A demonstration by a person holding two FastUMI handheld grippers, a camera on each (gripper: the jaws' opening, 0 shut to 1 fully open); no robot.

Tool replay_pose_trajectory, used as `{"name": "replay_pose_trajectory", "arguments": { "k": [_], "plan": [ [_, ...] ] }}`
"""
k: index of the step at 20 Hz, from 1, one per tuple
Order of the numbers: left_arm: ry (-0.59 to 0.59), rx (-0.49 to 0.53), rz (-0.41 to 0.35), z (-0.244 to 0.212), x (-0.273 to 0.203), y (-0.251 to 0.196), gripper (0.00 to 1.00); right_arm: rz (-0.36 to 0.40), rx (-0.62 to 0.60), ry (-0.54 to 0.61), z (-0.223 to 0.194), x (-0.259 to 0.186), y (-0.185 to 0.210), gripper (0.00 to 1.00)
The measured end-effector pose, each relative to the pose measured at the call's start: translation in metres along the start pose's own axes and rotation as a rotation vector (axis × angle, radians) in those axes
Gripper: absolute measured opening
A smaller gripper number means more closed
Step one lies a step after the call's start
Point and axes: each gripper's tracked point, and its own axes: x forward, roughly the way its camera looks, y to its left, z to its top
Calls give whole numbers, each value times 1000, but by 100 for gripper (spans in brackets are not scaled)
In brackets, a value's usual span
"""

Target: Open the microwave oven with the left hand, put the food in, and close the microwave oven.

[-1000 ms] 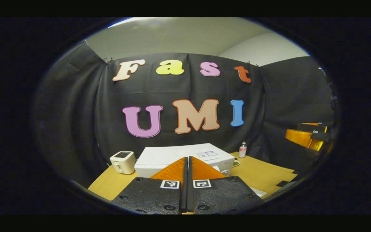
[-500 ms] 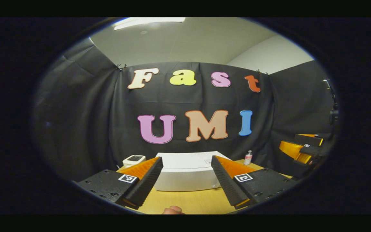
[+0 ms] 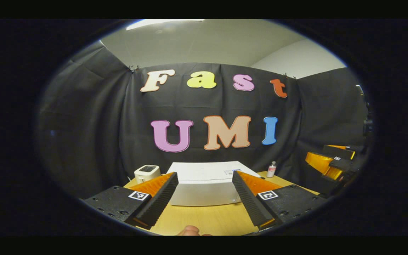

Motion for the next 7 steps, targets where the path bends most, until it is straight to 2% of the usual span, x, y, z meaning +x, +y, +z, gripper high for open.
{"name": "replay_pose_trajectory", "arguments": {
  "k": [7],
  "plan": [
    [12,2,1,-4,0,-4,96,18,-4,15,-7,1,2,91]
  ]
}}
